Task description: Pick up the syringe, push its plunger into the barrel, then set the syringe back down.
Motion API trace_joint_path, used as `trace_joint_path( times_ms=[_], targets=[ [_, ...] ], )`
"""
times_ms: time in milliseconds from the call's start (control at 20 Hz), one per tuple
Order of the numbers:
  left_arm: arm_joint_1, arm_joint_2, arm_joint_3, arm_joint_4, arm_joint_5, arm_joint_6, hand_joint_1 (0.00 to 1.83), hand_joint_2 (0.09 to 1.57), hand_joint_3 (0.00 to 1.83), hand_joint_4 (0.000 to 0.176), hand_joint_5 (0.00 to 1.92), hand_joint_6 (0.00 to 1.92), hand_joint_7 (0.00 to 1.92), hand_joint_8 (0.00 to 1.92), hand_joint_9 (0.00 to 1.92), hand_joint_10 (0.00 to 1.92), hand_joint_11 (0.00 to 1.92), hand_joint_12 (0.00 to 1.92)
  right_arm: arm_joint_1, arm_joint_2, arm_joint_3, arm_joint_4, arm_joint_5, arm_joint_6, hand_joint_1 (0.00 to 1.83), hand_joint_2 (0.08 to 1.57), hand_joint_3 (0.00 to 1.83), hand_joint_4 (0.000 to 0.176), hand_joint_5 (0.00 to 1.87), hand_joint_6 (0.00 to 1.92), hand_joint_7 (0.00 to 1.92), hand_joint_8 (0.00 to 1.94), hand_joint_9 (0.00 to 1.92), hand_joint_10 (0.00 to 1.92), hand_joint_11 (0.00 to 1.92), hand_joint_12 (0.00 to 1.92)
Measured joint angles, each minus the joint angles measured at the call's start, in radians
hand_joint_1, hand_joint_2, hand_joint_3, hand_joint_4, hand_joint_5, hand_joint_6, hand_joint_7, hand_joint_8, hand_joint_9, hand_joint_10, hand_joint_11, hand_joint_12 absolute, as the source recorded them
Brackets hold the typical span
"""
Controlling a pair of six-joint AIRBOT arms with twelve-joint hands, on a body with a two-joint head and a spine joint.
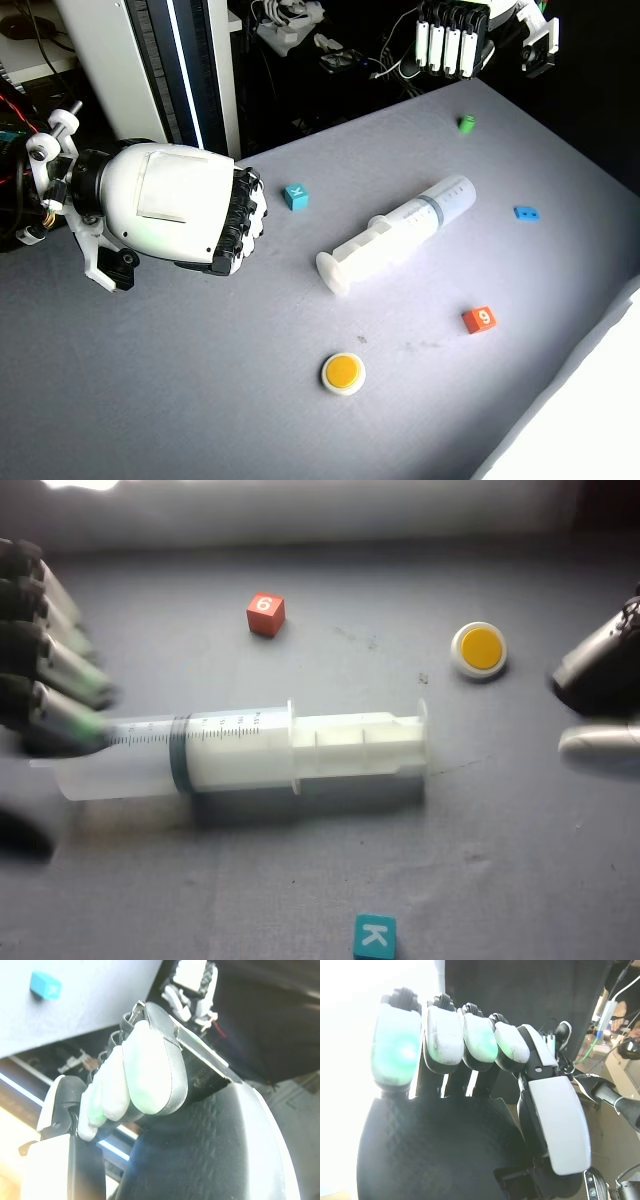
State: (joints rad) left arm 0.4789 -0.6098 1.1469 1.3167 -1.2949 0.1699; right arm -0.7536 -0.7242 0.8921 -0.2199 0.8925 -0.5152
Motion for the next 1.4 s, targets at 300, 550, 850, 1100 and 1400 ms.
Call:
trace_joint_path(
  times_ms=[300, 550, 850, 1100, 1400],
  targets=[
    [0.023, -0.001, 0.025, 0.011, -0.009, 0.008, 0.00, 1.11, 0.01, 0.000, 0.00, 0.00, 0.00, 0.00, 0.00, 0.00, 0.00, 0.00, 0.000, -0.002, 0.000, 0.006, 0.004, 0.001, 0.00, 1.07, 0.00, 0.000, 0.00, 0.00, 0.00, 0.00, 0.00, 0.00, 0.00, 0.00],
    [0.027, -0.001, 0.036, 0.010, -0.013, 0.010, 0.00, 1.12, 0.01, 0.000, 0.00, 0.00, 0.00, 0.00, 0.00, 0.00, 0.00, 0.00, 0.000, -0.005, 0.000, 0.021, 0.004, 0.002, 0.00, 1.07, 0.00, 0.000, 0.00, 0.00, 0.00, 0.00, 0.00, 0.00, 0.00, 0.00],
    [0.047, 0.000, 0.030, 0.000, 0.008, -0.017, 1.20, 1.01, 0.00, 0.000, 0.00, 0.00, 0.00, 0.00, 0.00, 0.00, 0.00, 0.00, -0.010, -0.007, 0.000, 0.019, 0.013, 0.005, 0.00, 1.09, 0.01, 0.000, 0.00, 0.00, 0.00, 0.00, 0.00, 0.00, 0.00, 0.00],
    [0.048, 0.016, 0.003, 0.032, 0.084, -0.111, 1.22, 1.02, 0.00, 0.000, 0.00, 0.00, 0.00, 0.00, 0.00, 0.00, 0.00, 0.00, -0.010, -0.007, 0.000, 0.021, 0.016, 0.005, 0.00, 1.09, 0.01, 0.000, 0.00, 0.00, 0.00, 0.00, 0.00, 0.00, 0.00, 0.00],
    [0.027, 0.034, -0.059, 0.036, 0.228, -0.157, 1.25, 1.03, 0.00, 0.000, 0.00, 0.00, 0.00, 0.00, 0.00, 0.00, 0.00, 0.00, -0.010, -0.008, 0.000, 0.021, 0.018, 0.005, 0.00, 1.12, 0.01, 0.000, 0.00, 0.00, 0.00, 0.00, 0.00, 0.00, 0.00, 0.00]
  ],
)
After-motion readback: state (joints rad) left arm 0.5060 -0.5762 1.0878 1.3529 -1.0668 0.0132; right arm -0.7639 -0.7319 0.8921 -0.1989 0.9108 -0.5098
